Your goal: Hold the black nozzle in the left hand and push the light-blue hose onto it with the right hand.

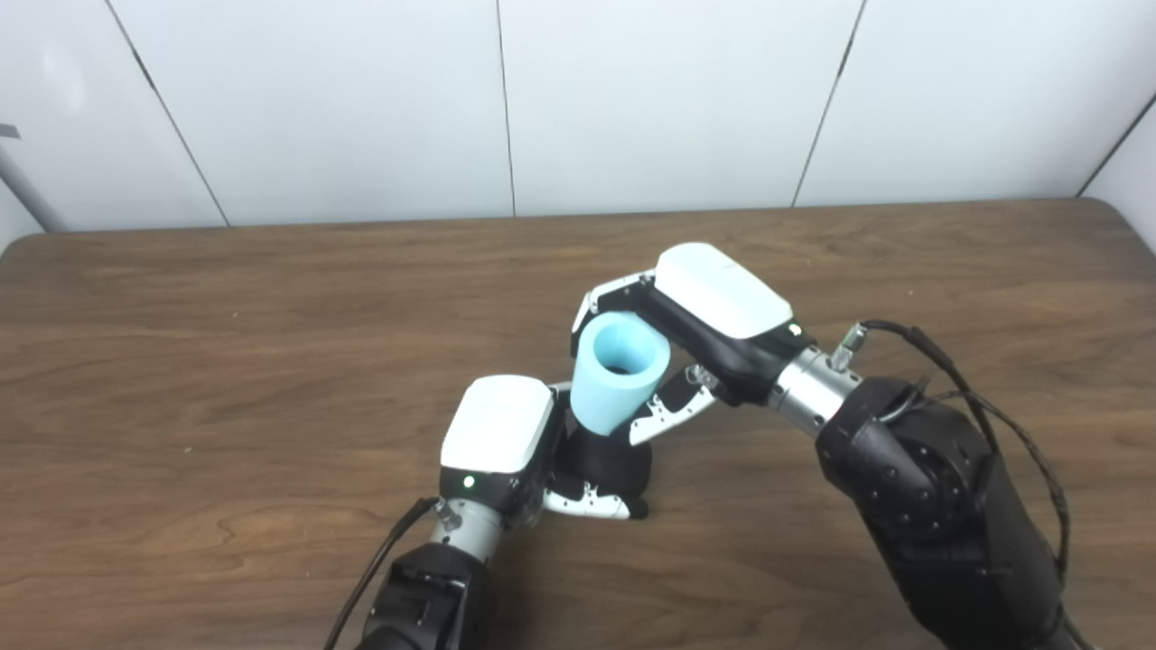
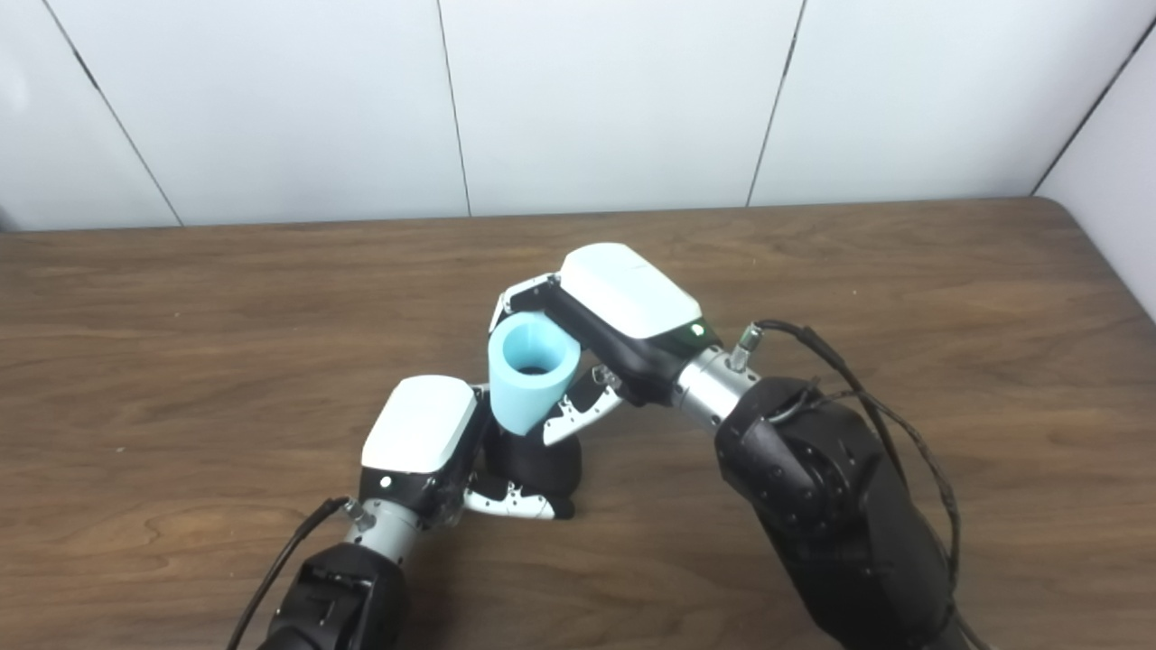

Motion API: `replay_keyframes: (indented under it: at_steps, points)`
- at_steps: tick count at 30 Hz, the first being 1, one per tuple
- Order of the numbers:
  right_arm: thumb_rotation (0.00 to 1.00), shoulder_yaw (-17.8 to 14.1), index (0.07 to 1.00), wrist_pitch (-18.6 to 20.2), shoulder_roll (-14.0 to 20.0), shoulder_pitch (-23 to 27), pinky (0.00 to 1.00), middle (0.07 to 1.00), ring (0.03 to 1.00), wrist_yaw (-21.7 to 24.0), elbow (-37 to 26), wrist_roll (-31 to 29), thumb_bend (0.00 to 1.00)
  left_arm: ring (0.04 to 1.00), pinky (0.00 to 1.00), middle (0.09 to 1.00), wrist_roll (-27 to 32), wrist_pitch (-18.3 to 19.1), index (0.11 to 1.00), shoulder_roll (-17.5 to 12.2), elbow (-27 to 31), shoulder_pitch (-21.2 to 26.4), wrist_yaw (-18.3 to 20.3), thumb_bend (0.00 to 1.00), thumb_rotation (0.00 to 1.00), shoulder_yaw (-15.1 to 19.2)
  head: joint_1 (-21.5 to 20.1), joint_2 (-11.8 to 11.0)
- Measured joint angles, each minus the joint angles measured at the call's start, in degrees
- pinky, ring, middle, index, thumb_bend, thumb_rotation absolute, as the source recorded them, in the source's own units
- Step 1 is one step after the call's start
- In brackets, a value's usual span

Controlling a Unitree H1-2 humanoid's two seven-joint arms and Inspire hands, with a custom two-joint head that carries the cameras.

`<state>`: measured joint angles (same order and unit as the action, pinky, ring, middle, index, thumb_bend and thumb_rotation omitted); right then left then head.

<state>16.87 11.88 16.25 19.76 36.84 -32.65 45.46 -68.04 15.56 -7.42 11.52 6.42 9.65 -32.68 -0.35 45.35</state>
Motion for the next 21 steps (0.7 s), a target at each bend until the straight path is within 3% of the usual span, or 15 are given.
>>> replay_keyframes:
  at_steps: [4,8,16,17,18,19,21]
  points:
    - [0.00,1.51,0.523,1.11,1.29,1.19,0.27,0.528,0.390,3.70,-0.21,1.24,0.49,0.381,0.27,0.395,-0.48,-0.01,0.494,0.16,-0.13,0.02,-0.03,0.52,0.00,-0.23,0.00,0.00]
    - [0.00,1.58,0.527,1.95,1.26,1.37,0.26,0.525,0.390,4.58,-0.19,1.28,0.49,0.378,0.27,0.394,-0.49,-0.04,0.494,0.27,-0.31,-0.02,-0.36,0.52,0.00,-0.25,0.17,-0.09]
    - [0.00,0.90,0.582,1.05,1.14,-0.63,0.29,0.516,0.411,1.54,0.03,1.00,0.49,0.380,0.27,0.394,-0.50,-0.03,0.494,0.52,-0.48,-0.01,-0.41,0.52,0.00,-0.26,-0.17,-0.09]
    - [0.00,0.80,0.572,0.97,1.13,-0.85,0.35,0.513,0.405,1.17,0.01,0.98,0.50,0.379,0.27,0.394,-0.50,-0.04,0.494,0.54,-0.48,-0.01,-0.41,0.52,0.00,-0.26,-0.26,-0.17]
    - [0.02,0.68,0.620,0.94,1.12,-1.08,0.41,0.578,0.485,0.79,0.02,0.83,0.68,0.378,0.27,0.394,-0.50,-0.04,0.493,0.55,-0.48,-0.01,-0.41,0.52,0.00,-0.29,-0.26,-0.18]
    - [0.05,0.55,0.658,0.93,1.10,-1.31,0.47,0.629,0.553,0.44,0.03,0.64,0.78,0.378,0.27,0.394,-0.50,-0.04,0.494,0.55,-0.48,-0.01,-0.41,0.52,0.00,-0.31,-0.26,-0.18]
    - [0.10,0.17,0.714,0.86,1.07,-1.67,0.58,0.696,0.651,-0.30,0.03,0.25,0.87,0.380,0.27,0.394,-0.49,-0.09,0.494,0.55,-0.48,-0.01,-0.41,0.52,0.00,-0.36,-0.35,-0.18]
